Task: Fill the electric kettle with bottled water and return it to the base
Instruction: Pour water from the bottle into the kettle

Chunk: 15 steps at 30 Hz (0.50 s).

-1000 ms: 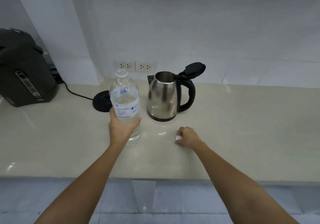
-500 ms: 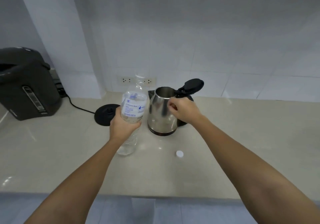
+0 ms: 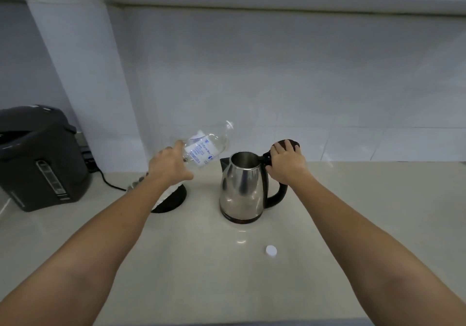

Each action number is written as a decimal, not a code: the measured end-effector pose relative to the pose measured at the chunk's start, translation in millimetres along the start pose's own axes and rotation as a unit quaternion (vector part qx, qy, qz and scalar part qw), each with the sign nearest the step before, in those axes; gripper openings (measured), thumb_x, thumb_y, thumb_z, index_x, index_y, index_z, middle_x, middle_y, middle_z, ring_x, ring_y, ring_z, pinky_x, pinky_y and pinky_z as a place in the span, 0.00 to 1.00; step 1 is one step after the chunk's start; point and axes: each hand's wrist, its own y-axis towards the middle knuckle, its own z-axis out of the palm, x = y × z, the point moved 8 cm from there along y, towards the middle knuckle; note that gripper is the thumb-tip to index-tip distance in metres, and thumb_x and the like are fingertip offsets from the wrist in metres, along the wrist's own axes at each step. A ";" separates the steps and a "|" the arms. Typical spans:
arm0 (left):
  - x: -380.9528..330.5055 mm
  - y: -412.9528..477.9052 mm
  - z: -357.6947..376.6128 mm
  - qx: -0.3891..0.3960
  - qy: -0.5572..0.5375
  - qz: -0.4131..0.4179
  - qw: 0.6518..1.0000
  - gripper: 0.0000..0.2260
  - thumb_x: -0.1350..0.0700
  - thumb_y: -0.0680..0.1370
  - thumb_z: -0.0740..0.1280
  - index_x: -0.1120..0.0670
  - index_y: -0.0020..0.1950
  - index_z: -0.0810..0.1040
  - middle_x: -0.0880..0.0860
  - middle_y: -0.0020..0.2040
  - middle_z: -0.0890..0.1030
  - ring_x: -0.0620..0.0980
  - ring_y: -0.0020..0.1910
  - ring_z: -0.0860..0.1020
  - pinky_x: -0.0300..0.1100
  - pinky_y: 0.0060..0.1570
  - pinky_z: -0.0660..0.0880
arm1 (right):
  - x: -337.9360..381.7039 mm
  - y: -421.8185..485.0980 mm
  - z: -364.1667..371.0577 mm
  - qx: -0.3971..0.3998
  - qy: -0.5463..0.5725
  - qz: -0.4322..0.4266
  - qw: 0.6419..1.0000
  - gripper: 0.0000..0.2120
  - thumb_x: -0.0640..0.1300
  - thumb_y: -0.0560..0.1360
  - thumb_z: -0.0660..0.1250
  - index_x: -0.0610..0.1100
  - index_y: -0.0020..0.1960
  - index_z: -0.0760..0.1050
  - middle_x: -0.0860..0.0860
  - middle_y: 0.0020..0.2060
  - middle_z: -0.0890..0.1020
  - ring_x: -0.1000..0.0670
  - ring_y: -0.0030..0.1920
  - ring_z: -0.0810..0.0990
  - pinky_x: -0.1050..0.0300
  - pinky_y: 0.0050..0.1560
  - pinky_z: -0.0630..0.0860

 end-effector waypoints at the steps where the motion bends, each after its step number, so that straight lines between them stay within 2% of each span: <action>1: 0.6 1.9 -1.4 0.006 0.016 0.006 1.000 0.33 0.51 0.64 0.73 0.53 0.66 0.64 0.54 0.49 0.76 0.55 0.45 0.72 0.44 0.41 0.71 | 0.3 -0.5 0.5 0.006 0.000 0.002 1.000 0.31 0.54 0.80 0.52 0.39 0.78 0.52 0.46 0.78 0.57 0.40 0.78 0.50 0.42 0.76 0.51; 5: 2.0 5.1 -5.9 0.020 0.065 0.027 0.997 0.32 0.52 0.66 0.73 0.54 0.66 0.64 0.53 0.46 0.74 0.54 0.43 0.72 0.44 0.39 0.71 | 0.8 -1.3 2.0 0.014 -0.003 0.010 1.000 0.32 0.52 0.80 0.54 0.40 0.79 0.50 0.47 0.78 0.55 0.39 0.78 0.49 0.42 0.76 0.51; 11: 3.2 5.1 -5.3 0.017 0.076 0.039 0.996 0.31 0.53 0.66 0.73 0.54 0.66 0.64 0.54 0.48 0.78 0.54 0.42 0.73 0.45 0.38 0.71 | 2.3 -1.3 2.5 0.029 0.001 0.016 0.999 0.33 0.52 0.80 0.55 0.40 0.79 0.49 0.47 0.79 0.53 0.39 0.78 0.47 0.42 0.77 0.50; 15: 0.7 6.2 -6.4 0.010 0.102 0.056 0.993 0.31 0.53 0.66 0.72 0.54 0.66 0.64 0.53 0.45 0.77 0.54 0.41 0.74 0.44 0.37 0.72 | 1.2 -2.5 4.0 0.034 0.002 0.018 0.999 0.34 0.54 0.80 0.55 0.40 0.79 0.48 0.47 0.79 0.52 0.40 0.78 0.46 0.42 0.77 0.50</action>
